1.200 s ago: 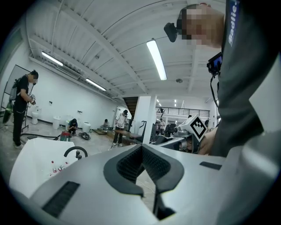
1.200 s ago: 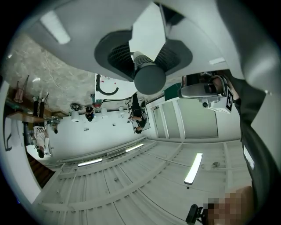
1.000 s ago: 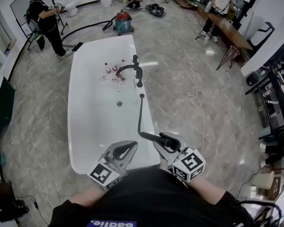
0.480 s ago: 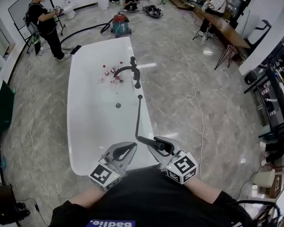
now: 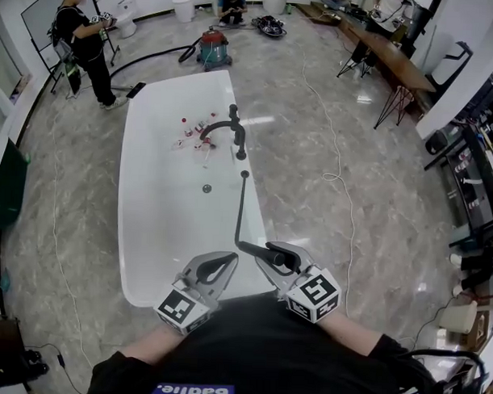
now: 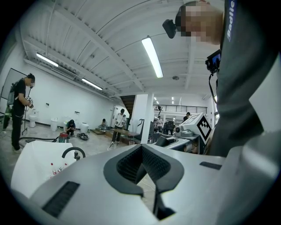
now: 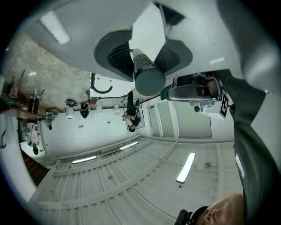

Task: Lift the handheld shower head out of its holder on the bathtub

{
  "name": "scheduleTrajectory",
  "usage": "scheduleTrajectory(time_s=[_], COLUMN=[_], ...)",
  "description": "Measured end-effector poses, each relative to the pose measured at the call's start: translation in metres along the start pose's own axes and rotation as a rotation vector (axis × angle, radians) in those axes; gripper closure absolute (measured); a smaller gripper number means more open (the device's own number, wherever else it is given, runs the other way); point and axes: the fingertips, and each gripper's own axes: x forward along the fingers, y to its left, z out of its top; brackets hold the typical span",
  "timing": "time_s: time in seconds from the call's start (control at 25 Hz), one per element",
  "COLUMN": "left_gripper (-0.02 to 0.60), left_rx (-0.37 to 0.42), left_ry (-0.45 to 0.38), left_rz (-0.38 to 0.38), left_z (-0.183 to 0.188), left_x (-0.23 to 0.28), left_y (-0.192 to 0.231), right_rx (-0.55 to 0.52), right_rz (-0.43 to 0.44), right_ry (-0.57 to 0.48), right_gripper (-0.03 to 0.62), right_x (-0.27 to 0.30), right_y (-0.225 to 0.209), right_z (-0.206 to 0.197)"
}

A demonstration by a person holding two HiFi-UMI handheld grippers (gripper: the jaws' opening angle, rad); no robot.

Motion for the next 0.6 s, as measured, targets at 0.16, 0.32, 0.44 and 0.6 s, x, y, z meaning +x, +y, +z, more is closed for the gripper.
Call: scheduleTrajectory(time_s=[0.16, 0.32, 0.44, 0.6], left_gripper=[0.577, 0.577, 0.577, 0.577], left_rx=[-0.005, 0.006, 0.005, 0.006], left_ry=[-0.009, -0.008, -0.010, -0.005], left_rz=[0.010, 0.011, 0.016, 0.014], left_z=[0.0022, 0.0005, 0.0016, 0.0034], left_x=[-0.0016, -0.0024, -0.0029, -0.0053], left_y=[0.0000, 0.0004, 0.0000, -0.0025], right_rx=[-0.003, -0.002, 0.000, 0.004], right_rz=[0.001, 0.000, -0.001, -0.004], right_ry=[0.002, 0.001, 0.002, 0.004], right_gripper=[0.461, 0.461, 0.461, 0.461], right_x=[-0.0004, 0.0007, 0.0000, -0.0023], right_y=[0.0008, -0.0001, -0.0005, 0.0013], right_z=[0.0016, -0.0001, 0.0011, 0.0022])
